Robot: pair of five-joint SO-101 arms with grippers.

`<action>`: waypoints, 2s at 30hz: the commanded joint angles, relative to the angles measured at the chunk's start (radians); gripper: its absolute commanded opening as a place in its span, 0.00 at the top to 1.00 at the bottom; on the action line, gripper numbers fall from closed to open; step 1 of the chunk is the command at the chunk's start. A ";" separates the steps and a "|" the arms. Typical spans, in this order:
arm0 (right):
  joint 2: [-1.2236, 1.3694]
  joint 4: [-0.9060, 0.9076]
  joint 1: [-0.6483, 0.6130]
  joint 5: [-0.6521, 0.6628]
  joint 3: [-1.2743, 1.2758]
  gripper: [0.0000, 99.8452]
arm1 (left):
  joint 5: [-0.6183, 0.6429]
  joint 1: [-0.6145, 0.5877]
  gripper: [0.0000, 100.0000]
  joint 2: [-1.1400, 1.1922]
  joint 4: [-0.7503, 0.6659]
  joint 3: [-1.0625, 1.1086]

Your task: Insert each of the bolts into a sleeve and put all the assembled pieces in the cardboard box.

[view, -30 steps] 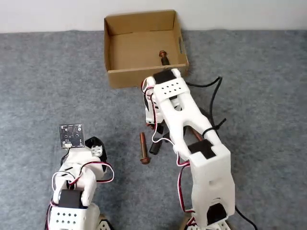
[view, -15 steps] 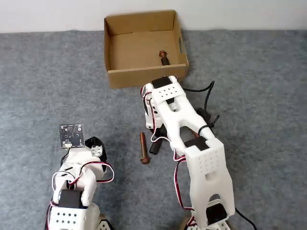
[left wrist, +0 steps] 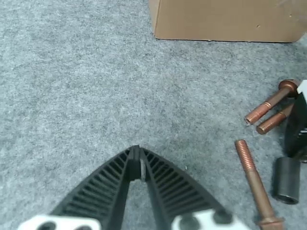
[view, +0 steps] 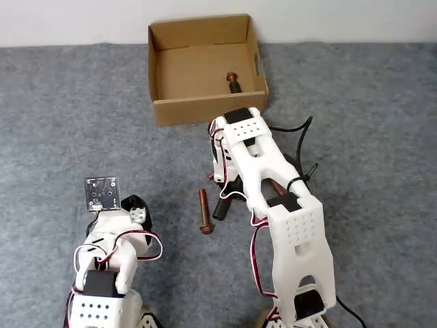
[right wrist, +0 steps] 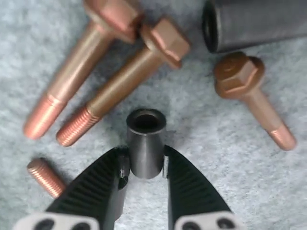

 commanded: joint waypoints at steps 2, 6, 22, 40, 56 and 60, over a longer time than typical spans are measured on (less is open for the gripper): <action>-0.156 0.079 -0.016 0.012 -0.005 0.99 | 0.009 -0.008 1.00 -0.005 -0.003 -0.005; -0.308 0.159 -0.036 0.034 -0.002 0.99 | 0.009 -0.008 1.00 -0.005 -0.003 -0.005; -1.047 0.077 0.128 0.003 0.413 0.99 | 0.005 0.023 0.99 -0.011 0.002 -0.005; -2.048 -0.288 0.410 0.160 1.338 0.99 | -0.103 0.051 0.99 0.160 0.144 -0.361; -2.199 -0.186 0.476 0.120 1.498 0.99 | -0.135 0.334 0.99 1.076 0.178 -1.004; -2.273 -0.188 0.492 0.150 1.536 0.99 | -0.299 0.354 0.99 1.263 0.187 -1.168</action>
